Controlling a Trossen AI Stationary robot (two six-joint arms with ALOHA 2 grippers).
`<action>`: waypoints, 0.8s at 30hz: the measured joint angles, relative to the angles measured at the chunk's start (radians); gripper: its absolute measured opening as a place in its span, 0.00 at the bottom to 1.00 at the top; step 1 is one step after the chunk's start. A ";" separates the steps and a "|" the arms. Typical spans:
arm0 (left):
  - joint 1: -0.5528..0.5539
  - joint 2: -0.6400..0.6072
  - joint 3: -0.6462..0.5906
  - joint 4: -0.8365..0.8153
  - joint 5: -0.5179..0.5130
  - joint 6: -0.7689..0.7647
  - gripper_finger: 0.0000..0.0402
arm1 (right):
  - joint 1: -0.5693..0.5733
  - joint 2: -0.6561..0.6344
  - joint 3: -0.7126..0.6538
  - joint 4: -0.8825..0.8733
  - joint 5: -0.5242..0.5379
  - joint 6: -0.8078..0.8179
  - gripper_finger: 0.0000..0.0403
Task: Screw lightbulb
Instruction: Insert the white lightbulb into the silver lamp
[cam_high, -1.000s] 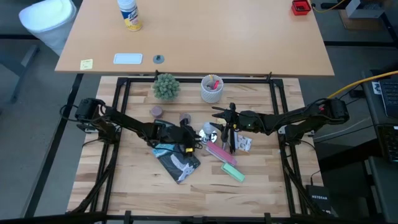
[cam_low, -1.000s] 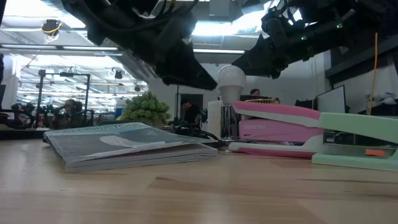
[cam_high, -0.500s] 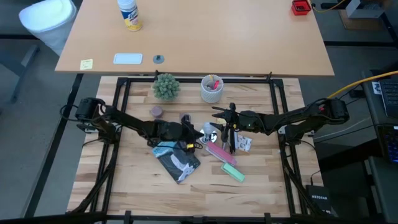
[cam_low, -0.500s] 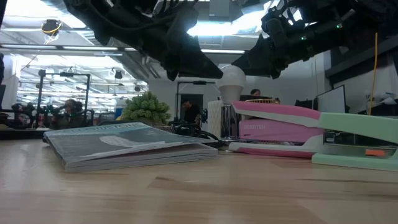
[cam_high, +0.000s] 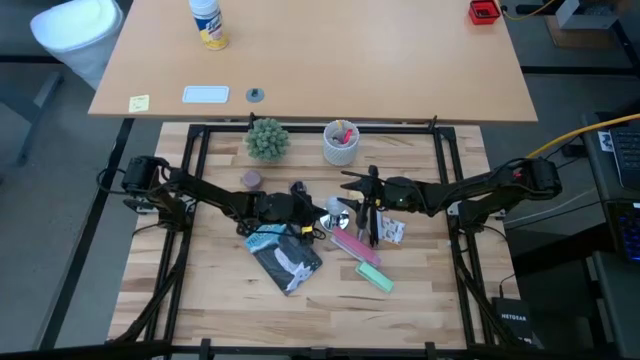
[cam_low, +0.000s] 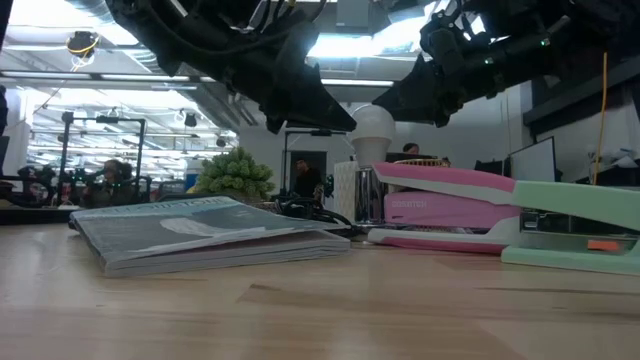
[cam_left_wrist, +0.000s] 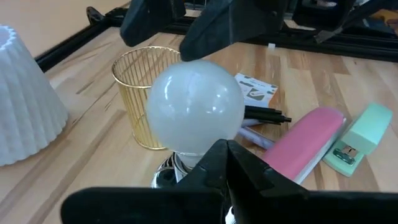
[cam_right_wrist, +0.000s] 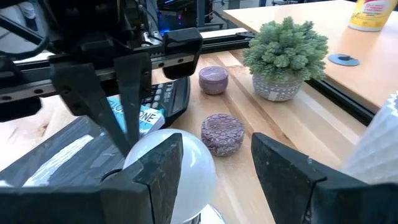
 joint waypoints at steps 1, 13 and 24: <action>0.000 0.000 0.000 -0.001 -0.002 0.000 0.00 | 0.000 0.000 0.000 0.000 -0.009 0.000 0.50; 0.001 0.000 -0.002 -0.012 -0.102 0.003 0.00 | 0.002 -0.001 0.000 -0.022 -0.072 0.027 0.50; 0.005 0.000 0.000 -0.020 -0.168 -0.014 0.00 | 0.003 0.001 0.000 -0.030 -0.118 0.045 0.50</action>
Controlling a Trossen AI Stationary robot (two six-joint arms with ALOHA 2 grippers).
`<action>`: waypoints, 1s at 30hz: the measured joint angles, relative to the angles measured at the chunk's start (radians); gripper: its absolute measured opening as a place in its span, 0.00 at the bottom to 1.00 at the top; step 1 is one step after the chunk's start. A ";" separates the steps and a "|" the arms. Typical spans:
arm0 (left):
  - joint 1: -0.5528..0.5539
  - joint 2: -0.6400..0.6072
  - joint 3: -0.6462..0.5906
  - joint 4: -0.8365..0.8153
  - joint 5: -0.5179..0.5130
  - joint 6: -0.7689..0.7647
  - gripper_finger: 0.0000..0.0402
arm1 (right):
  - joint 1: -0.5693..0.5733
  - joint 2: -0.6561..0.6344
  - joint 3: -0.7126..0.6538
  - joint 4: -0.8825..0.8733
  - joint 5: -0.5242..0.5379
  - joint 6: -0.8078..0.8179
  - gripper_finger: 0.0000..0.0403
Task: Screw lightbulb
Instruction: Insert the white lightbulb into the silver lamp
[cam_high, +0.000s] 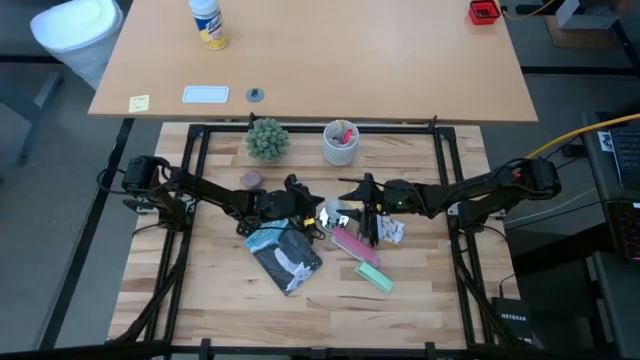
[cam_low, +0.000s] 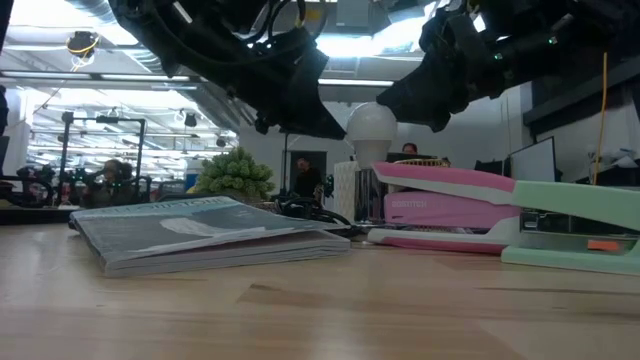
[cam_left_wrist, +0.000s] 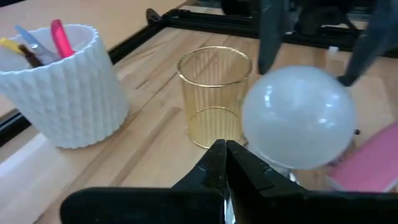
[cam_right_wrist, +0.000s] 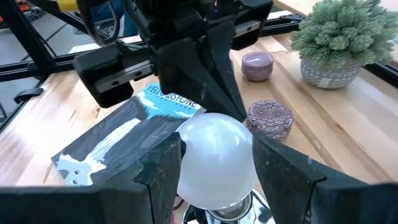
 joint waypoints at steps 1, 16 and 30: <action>0.000 0.000 0.000 -0.001 -0.001 0.001 0.00 | 0.000 0.000 0.000 0.000 0.002 0.000 0.50; -0.003 -0.015 0.000 0.011 -0.034 0.044 0.00 | -0.001 0.000 -0.001 0.029 0.023 -0.001 0.50; -0.077 -0.111 0.001 -0.004 -0.032 0.096 0.00 | -0.001 -0.001 0.000 0.032 0.098 -0.001 0.50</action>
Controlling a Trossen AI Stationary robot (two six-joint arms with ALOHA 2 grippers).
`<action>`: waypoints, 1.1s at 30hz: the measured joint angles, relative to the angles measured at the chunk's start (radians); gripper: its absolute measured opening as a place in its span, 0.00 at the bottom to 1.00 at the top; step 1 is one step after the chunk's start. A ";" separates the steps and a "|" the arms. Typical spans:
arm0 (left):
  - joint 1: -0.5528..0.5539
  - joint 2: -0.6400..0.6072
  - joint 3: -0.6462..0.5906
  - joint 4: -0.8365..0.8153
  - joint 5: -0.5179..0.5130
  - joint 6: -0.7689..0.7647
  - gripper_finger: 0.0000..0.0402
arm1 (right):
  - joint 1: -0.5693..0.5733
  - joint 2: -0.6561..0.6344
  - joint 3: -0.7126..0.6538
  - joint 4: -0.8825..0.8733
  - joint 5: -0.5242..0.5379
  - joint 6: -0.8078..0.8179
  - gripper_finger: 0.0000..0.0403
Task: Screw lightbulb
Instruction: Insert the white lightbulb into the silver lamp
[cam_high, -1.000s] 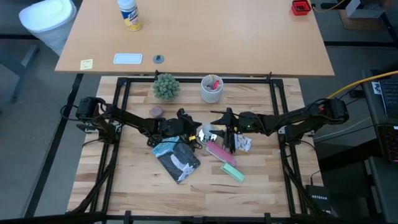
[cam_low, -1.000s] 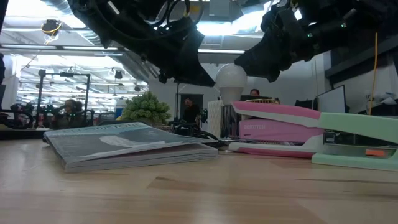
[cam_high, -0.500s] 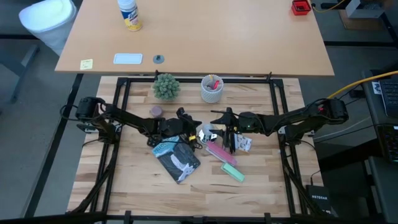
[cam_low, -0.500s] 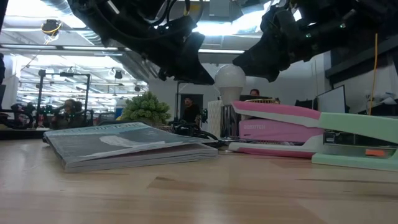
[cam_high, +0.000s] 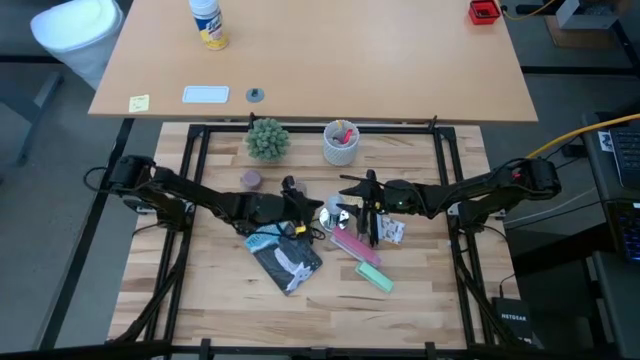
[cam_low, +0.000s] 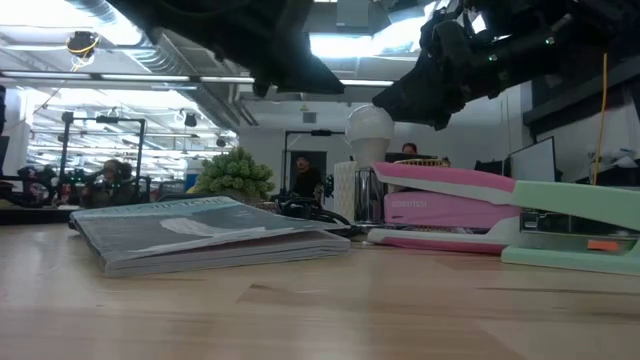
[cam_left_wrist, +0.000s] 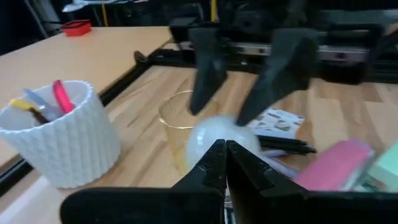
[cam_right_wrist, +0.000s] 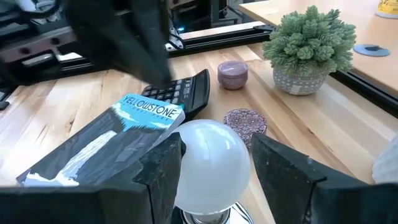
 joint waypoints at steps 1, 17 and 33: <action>-0.008 -0.001 0.000 -0.002 0.000 -0.001 0.00 | 0.000 0.000 0.000 0.000 0.000 0.000 0.50; -0.047 0.096 0.000 0.007 0.210 -0.081 0.00 | -0.002 0.000 0.001 0.004 0.045 0.000 0.50; -0.003 0.178 0.000 0.151 0.199 -0.026 0.00 | -0.001 0.000 0.001 -0.001 -0.004 0.000 0.50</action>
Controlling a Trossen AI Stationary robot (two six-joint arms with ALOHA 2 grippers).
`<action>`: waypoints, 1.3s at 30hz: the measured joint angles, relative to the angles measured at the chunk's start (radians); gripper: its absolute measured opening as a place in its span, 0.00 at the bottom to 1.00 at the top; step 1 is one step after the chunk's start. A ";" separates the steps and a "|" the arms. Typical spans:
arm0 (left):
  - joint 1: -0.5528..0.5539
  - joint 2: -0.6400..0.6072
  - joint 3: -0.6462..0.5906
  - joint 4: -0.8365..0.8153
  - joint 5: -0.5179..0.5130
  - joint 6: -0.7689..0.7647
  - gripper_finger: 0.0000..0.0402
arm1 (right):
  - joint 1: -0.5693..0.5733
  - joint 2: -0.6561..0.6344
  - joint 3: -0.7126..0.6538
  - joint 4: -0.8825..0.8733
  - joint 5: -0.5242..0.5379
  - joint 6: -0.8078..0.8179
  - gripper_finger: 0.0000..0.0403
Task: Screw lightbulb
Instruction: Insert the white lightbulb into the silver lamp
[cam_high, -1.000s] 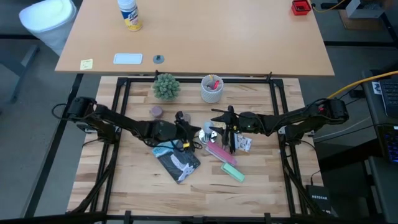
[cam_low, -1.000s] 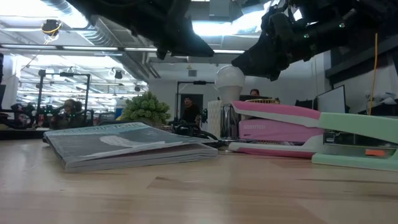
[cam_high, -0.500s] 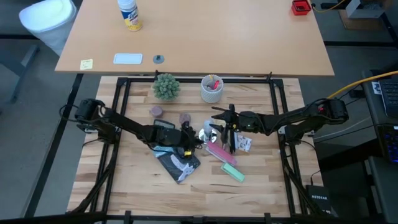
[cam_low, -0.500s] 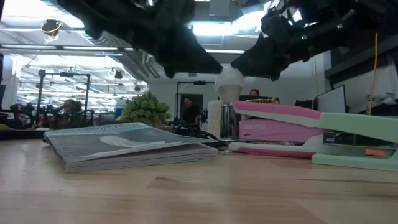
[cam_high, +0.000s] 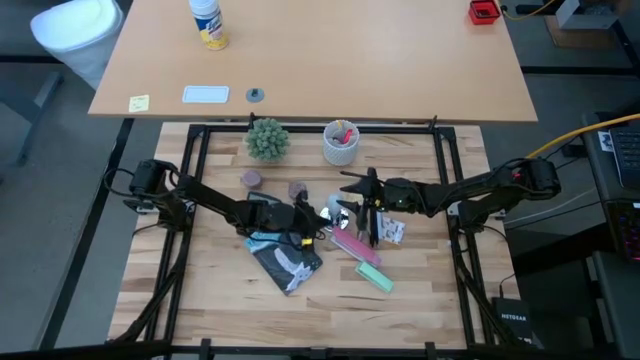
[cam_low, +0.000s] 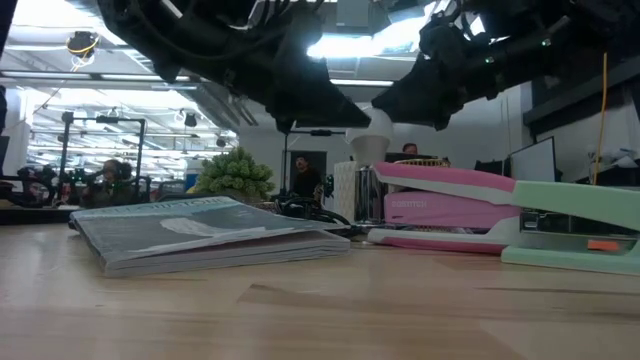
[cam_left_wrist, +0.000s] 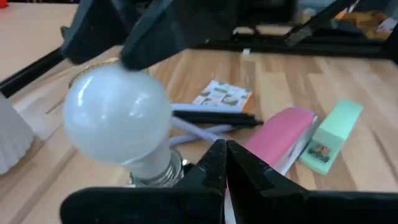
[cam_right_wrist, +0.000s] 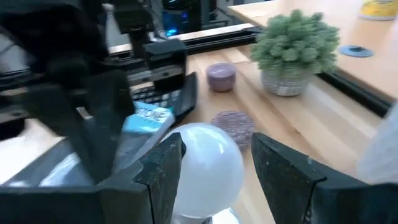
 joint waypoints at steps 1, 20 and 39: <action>-0.001 0.000 0.000 -0.004 -0.007 0.000 0.00 | 0.001 0.000 0.000 0.000 -0.025 0.001 0.50; 0.028 0.000 0.000 -0.010 -0.045 -0.006 0.00 | 0.001 0.000 0.000 -0.004 -0.075 0.012 0.50; 0.023 -0.008 0.000 -0.063 -0.138 -0.027 0.00 | 0.000 -0.001 0.000 -0.042 -0.127 0.023 0.50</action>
